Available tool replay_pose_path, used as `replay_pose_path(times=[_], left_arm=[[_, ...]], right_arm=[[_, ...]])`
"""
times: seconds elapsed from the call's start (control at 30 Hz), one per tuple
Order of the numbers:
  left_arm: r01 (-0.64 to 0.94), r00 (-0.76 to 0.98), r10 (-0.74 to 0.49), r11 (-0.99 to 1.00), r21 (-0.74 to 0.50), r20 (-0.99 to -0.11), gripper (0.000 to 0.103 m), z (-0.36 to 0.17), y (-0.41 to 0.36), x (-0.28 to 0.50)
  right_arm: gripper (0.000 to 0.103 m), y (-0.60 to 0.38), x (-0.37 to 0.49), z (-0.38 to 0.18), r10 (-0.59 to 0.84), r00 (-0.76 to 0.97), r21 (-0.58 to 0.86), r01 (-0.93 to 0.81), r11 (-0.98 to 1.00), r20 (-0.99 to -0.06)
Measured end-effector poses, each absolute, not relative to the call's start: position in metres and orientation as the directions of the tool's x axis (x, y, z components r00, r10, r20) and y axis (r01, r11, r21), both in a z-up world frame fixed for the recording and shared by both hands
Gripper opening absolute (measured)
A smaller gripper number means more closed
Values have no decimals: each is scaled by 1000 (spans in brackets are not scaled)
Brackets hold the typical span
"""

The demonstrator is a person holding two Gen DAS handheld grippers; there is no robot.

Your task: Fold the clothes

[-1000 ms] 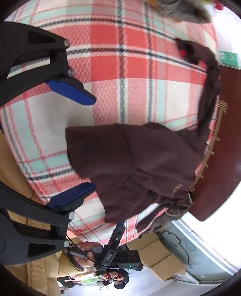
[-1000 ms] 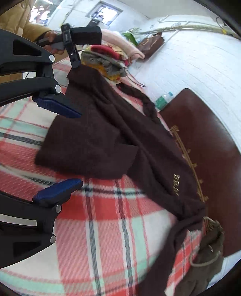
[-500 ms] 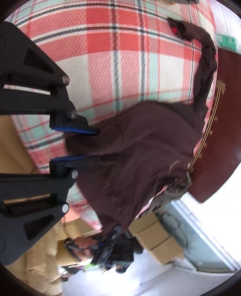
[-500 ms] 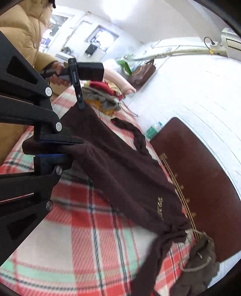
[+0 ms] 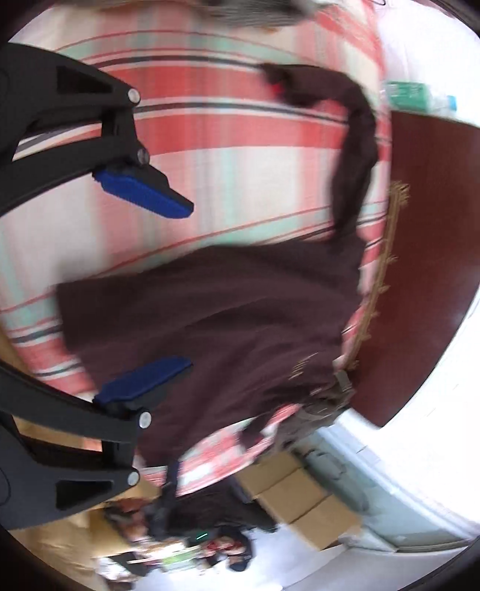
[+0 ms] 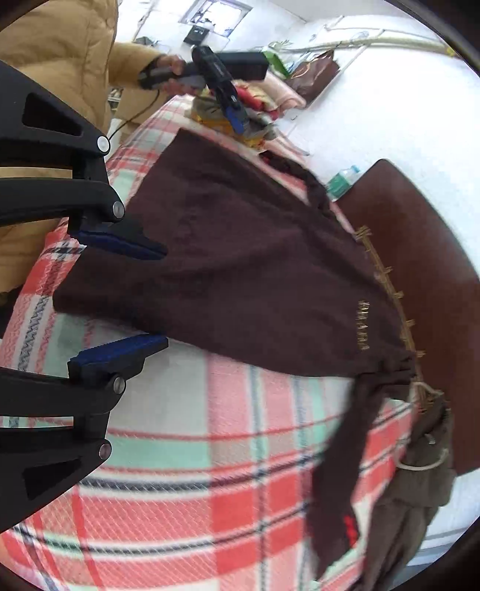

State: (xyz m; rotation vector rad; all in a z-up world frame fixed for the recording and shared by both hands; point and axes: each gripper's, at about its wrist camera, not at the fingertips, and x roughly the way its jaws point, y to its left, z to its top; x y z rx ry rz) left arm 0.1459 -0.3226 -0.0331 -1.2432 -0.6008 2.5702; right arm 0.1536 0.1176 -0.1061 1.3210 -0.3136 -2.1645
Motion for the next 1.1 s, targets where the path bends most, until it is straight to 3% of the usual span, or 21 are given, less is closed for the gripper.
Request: replay_pose_path(times=[0.2,0.3,0.47,0.53,0.6,0.67,0.8,1.0,1.1], left_arm=[[79,-641,355,-851,-519,-680,78,-40,-337,38],[151,-618,356,-821,-550,-701,78,-54,-339,-14],[260,-619,350,-753,-604,-703,76,-77,-353,-64],[293,-631,331,-736,-611,-702,64,-81,-362,-66],[324,-642,313,-717,-618,-700,34,-86,-372,-67],[355,-652,293,-696,-624,-699,18,-91,-381,-68],[391,-695,235,-670,-632,-679,10,-87,-401,-61],[282,-838,184,-658,-698,-513,10,-29,-439,-28],[211,-835,203,-740,-638,-512,13,-11,-433,-18]], right_arm=[[45,122,137,-80,-609,-422,497,353,-793,-672],[55,115,125,-76,-629,-421,510,370,-777,-654],[55,103,106,-80,-662,-383,539,386,-749,-644],[55,102,99,-84,-663,-374,547,376,-748,-649],[55,102,93,-87,-661,-370,551,367,-749,-653],[55,103,86,-89,-659,-369,553,359,-752,-656],[55,105,76,-89,-661,-375,561,350,-750,-650],[55,103,63,-92,-655,-381,552,353,-756,-653],[55,100,52,-90,-662,-381,550,369,-749,-645]])
